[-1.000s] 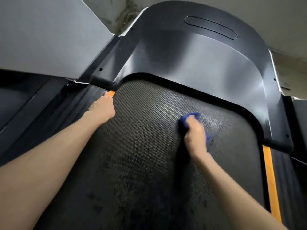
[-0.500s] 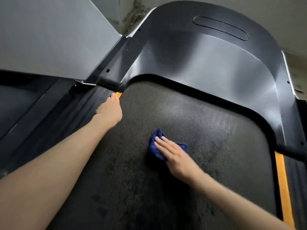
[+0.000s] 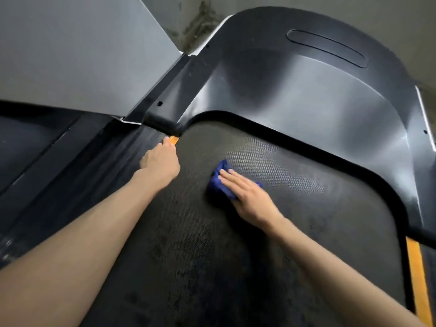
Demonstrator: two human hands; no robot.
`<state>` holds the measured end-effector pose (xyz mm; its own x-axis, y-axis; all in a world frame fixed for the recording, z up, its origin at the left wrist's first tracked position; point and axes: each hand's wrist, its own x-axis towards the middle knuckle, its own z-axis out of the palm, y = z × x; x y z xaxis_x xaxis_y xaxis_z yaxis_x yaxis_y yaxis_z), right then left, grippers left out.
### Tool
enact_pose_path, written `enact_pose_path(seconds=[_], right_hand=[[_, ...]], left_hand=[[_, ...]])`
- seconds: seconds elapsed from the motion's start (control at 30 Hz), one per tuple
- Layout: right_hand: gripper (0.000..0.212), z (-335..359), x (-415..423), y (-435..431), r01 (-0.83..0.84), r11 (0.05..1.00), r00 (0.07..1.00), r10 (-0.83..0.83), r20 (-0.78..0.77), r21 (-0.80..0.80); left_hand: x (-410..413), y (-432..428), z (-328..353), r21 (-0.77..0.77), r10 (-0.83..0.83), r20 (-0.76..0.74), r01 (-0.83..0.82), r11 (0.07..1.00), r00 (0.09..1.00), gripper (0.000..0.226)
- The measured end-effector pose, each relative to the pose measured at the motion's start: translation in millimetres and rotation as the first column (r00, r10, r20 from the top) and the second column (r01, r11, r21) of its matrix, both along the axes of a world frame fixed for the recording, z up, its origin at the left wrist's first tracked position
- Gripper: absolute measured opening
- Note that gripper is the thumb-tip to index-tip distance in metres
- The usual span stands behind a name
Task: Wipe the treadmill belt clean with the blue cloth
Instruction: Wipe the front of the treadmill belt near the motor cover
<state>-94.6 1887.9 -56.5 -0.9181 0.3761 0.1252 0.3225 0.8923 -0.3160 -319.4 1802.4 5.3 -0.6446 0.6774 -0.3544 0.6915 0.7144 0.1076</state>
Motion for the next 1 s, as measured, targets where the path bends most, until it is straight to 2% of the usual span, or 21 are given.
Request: enact_pose_path(seconds=[0.03, 0.07, 0.13, 0.17, 0.2, 0.23, 0.3, 0.37, 0.43, 0.47, 0.53, 0.6, 0.63, 0.67, 0.7, 0.77, 0.83, 0.87, 0.9, 0.93, 1.0], right_hand=[[0.049, -3.5, 5.7, 21.5, 0.071, 0.995, 0.997, -0.070, -0.024, 0.071], [0.048, -4.2, 9.5, 42.1, 0.268, 0.960, 0.963, -0.264, -0.055, 0.077], [0.047, 4.4, 4.0, 67.4, 0.711, 0.702, 0.700, -0.712, -0.053, -0.029], [0.047, 9.3, -9.9, 61.7, 0.791, 0.605, 0.605, -0.795, -0.031, -0.092], [0.044, 12.6, -25.9, 44.1, 0.767, 0.627, 0.628, -0.777, -0.039, -0.139], [0.041, 12.4, -39.7, 19.2, 0.653, 0.737, 0.735, -0.672, -0.087, -0.176], [0.045, 3.0, -50.4, -41.2, 0.260, 0.959, 0.953, -0.273, -0.130, -0.111], [0.054, -2.1, -39.3, -71.8, -0.104, 0.994, 0.993, 0.101, -0.054, -0.044], [0.058, -4.4, -32.5, -39.3, -0.264, 0.963, 0.964, 0.265, -0.003, 0.059], [0.059, -4.1, -33.6, -17.4, -0.192, 0.978, 0.981, 0.193, -0.007, 0.080], [0.055, 4.4, -43.7, 26.2, 0.235, 0.972, 0.972, -0.235, 0.003, -0.023], [0.045, 12.5, -63.7, 41.6, 0.620, 0.760, 0.780, -0.624, 0.048, -0.196], [0.040, 15.8, -77.3, 29.7, 0.669, 0.703, 0.732, -0.680, 0.047, -0.243], [0.040, 13.9, -88.0, 10.6, 0.629, 0.727, 0.758, -0.653, 0.006, -0.275], [0.042, 10.7, -93.1, -17.4, 0.508, 0.810, 0.840, -0.541, -0.038, -0.295], [0.049, 5.2, -85.6, -82.3, 0.043, 0.963, 0.997, -0.057, -0.045, -0.265], [0.053, 6.9, -69.9, -109.4, -0.401, 0.896, 0.908, 0.417, 0.049, -0.192], [0.052, 10.0, -70.0, -96.2, -0.528, 0.841, 0.840, 0.538, 0.074, -0.123], [0.050, 9.6, -77.8, -76.4, -0.544, 0.839, 0.836, 0.545, 0.064, -0.033], [0.050, 10.9, -87.9, -55.3, -0.454, 0.891, 0.891, 0.453, 0.024, 0.001], [0.050, 12.1, -108.3, -10.0, -0.030, 0.999, 0.998, 0.029, -0.049, -0.032]], left_hand=[[0.4, -1.6, 1.2, 0.000, -0.007, -0.007, 0.007, 1.000, 1.000, 0.059], [0.5, -2.3, 4.1, -0.005, -0.019, -0.018, 0.019, 1.000, 1.000, 0.060], [-1.5, -4.7, 11.8, -0.022, -0.065, -0.037, 0.064, 0.998, 0.997, 0.060], [-2.6, -7.2, 15.7, -0.016, -0.095, -0.039, 0.094, 0.995, 0.995, 0.059], [-4.1, -11.1, 18.4, 0.007, -0.121, -0.032, 0.121, 0.993, 0.992, 0.058], [-6.3, -16.6, 20.1, 0.050, -0.136, -0.008, 0.137, 0.989, 0.991, 0.060], [-8.2, -30.9, 20.9, 0.174, -0.149, 0.094, 0.131, 0.976, 0.984, 0.065], [-7.8, -44.8, 21.8, 0.265, -0.169, 0.113, 0.134, 0.955, 0.979, 0.065], [-6.7, -59.1, 22.8, 0.277, -0.147, 0.044, 0.129, 0.952, 0.988, 0.064], [-7.5, -66.2, 23.0, 0.267, -0.130, 0.003, 0.125, 0.956, 0.991, 0.061], [-9.9, -77.7, 21.2, 0.206, -0.157, -0.051, 0.164, 0.965, 0.986, 0.055], [-10.0, -83.6, 21.7, 0.099, -0.221, -0.049, 0.225, 0.969, 0.974, 0.056], [-10.3, -84.8, 22.8, 0.055, -0.243, -0.044, 0.245, 0.968, 0.969, 0.058], [-10.4, -85.1, 25.0, 0.028, -0.252, -0.041, 0.253, 0.967, 0.967, 0.059], [-11.1, -84.9, 27.5, 0.014, -0.248, -0.032, 0.248, 0.969, 0.968, 0.060], [-12.0, -85.2, 30.6, -0.017, -0.238, 0.000, 0.238, 0.971, 0.971, 0.062], [-11.5, -84.8, 32.8, -0.062, -0.239, 0.037, 0.241, 0.969, 0.970, 0.064], [-10.6, -84.6, 33.7, -0.078, -0.226, 0.052, 0.230, 0.970, 0.973, 0.065], [-10.1, -84.0, 35.0, -0.087, -0.216, 0.056, 0.220, 0.972, 0.975, 0.065], [-10.6, -82.7, 36.4, -0.099, -0.212, 0.051, 0.216, 0.971, 0.976, 0.065], [-11.3, -80.7, 38.8, -0.125, -0.210, 0.051, 0.215, 0.969, 0.976, 0.065]])
